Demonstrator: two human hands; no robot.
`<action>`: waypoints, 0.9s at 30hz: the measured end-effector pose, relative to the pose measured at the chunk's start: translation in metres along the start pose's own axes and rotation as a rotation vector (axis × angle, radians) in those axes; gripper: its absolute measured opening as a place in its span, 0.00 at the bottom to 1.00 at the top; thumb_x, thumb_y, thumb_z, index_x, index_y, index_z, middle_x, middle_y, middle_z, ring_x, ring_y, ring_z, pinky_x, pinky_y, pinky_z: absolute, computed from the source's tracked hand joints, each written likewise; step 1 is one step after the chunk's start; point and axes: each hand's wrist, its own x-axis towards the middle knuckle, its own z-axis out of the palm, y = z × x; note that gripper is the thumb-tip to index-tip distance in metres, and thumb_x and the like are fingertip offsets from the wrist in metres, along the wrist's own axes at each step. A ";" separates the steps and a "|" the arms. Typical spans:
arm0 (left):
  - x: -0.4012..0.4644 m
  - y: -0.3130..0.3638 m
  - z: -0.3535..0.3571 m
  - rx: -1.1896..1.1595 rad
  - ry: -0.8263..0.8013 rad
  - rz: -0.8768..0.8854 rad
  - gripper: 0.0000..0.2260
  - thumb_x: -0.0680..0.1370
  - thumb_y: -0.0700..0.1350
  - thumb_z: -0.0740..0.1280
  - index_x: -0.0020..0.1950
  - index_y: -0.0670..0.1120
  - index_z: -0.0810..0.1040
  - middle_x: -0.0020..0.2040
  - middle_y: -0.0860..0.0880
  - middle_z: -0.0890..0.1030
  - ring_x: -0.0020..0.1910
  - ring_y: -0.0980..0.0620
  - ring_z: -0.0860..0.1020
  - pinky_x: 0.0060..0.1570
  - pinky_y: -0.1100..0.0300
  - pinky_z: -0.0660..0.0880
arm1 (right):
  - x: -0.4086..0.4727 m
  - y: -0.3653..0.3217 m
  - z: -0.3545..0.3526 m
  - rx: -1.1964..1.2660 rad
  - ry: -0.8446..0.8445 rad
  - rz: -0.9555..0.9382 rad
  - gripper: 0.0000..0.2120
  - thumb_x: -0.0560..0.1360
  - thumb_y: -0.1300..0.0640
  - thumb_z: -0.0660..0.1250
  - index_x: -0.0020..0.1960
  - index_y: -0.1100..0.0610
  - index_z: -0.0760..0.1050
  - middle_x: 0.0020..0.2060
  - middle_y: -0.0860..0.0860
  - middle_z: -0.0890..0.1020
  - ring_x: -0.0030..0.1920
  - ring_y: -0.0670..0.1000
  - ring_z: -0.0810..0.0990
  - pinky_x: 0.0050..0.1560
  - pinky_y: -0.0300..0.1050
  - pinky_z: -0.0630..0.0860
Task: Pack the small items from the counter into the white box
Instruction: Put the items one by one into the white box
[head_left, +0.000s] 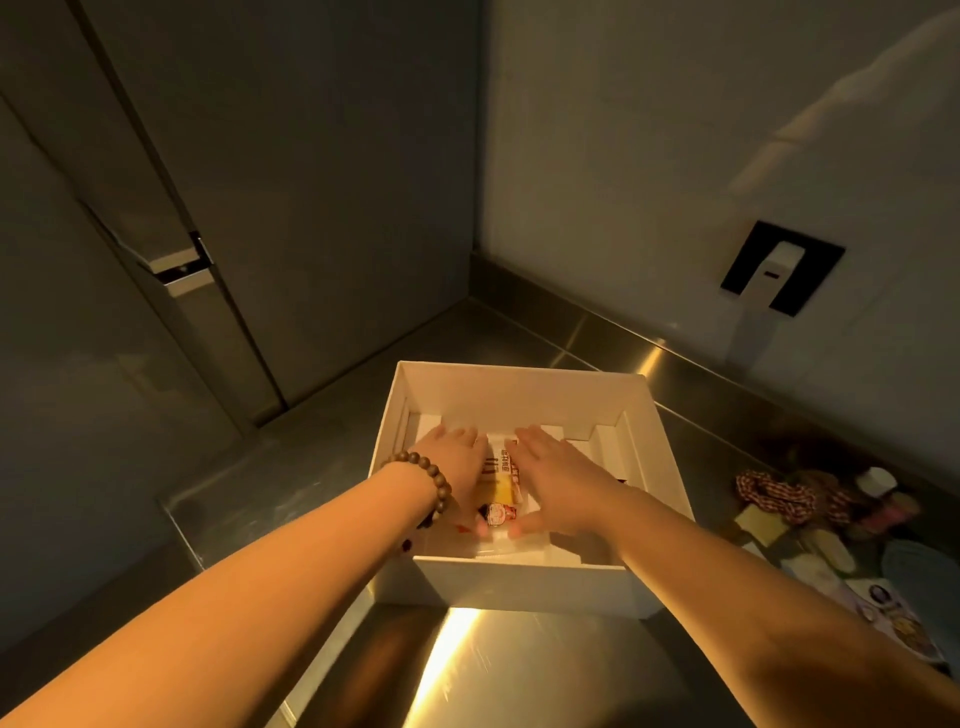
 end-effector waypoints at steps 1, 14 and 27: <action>0.001 0.000 0.006 0.043 -0.039 -0.001 0.48 0.64 0.65 0.71 0.74 0.44 0.53 0.74 0.43 0.58 0.72 0.44 0.57 0.71 0.48 0.51 | 0.003 0.002 0.004 -0.053 -0.053 -0.015 0.50 0.69 0.37 0.69 0.78 0.50 0.42 0.78 0.50 0.43 0.77 0.54 0.41 0.75 0.56 0.46; 0.002 -0.010 0.020 0.025 -0.055 -0.037 0.42 0.73 0.63 0.63 0.76 0.46 0.46 0.77 0.46 0.50 0.75 0.46 0.50 0.72 0.48 0.46 | 0.038 0.003 0.021 -0.310 -0.125 -0.080 0.46 0.74 0.34 0.59 0.77 0.57 0.37 0.77 0.55 0.42 0.77 0.55 0.41 0.75 0.56 0.43; -0.002 -0.004 -0.002 -0.181 0.090 -0.102 0.34 0.72 0.60 0.65 0.73 0.48 0.58 0.73 0.48 0.62 0.68 0.48 0.66 0.67 0.52 0.62 | 0.015 -0.007 -0.012 -0.013 0.042 0.003 0.40 0.73 0.31 0.58 0.77 0.49 0.51 0.77 0.50 0.54 0.76 0.56 0.55 0.73 0.57 0.58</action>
